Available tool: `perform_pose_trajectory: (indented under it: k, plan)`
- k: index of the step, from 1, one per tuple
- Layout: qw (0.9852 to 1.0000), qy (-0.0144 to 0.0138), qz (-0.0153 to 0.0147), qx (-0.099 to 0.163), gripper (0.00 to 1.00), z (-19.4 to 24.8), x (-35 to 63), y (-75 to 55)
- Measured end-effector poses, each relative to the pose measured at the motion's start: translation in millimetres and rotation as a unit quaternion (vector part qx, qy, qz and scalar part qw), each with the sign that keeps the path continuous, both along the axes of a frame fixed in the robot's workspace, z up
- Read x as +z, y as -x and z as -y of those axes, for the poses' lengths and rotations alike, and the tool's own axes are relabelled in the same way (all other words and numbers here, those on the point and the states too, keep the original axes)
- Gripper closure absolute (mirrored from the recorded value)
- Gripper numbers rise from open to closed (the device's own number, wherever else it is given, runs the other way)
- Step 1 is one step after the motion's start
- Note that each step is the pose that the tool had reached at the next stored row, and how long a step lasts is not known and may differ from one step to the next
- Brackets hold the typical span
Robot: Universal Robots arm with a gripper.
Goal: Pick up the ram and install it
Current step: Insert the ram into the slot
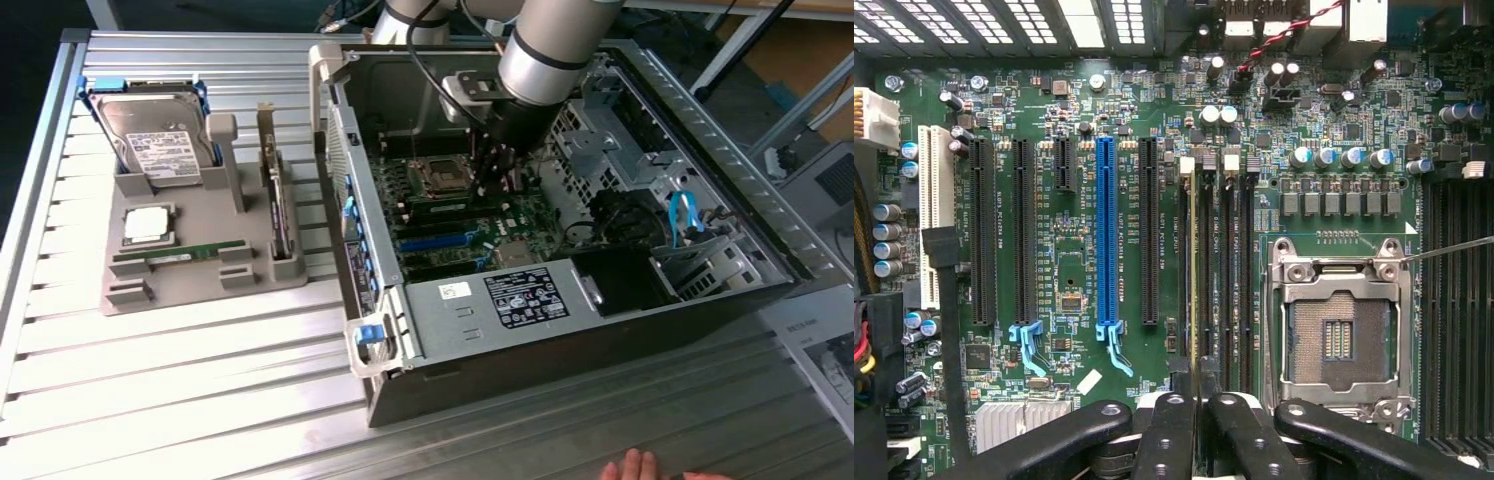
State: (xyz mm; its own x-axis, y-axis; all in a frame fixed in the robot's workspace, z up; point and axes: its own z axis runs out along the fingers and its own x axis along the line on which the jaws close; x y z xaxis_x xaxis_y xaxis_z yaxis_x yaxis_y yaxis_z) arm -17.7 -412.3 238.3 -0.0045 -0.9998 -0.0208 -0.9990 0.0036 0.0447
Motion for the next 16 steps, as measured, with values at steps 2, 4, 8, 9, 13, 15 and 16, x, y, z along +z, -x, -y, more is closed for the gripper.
perform_pose_trajectory:
  k: [2,4,8,9,13,15,16]
  plan:
    - [1.0000,0.0000,0.0000,0.000,0.88,0.1,0.1,0.0]
    - [1.0000,0.0000,0.0000,0.000,0.88,0.1,1.0,0.0]
    - [1.0000,0.0001,0.0000,0.000,0.88,0.5,3.7,0.0]
    - [1.0000,0.0000,0.0000,0.000,0.88,1.8,3.6,0.0]
    - [1.0000,0.0001,0.0001,0.000,0.88,1.9,2.7,0.0]
    - [1.0000,0.0001,0.0001,0.000,0.88,1.9,2.2,0.0]
    - [1.0000,0.0000,0.0001,0.000,0.88,1.8,2.1,0.0]
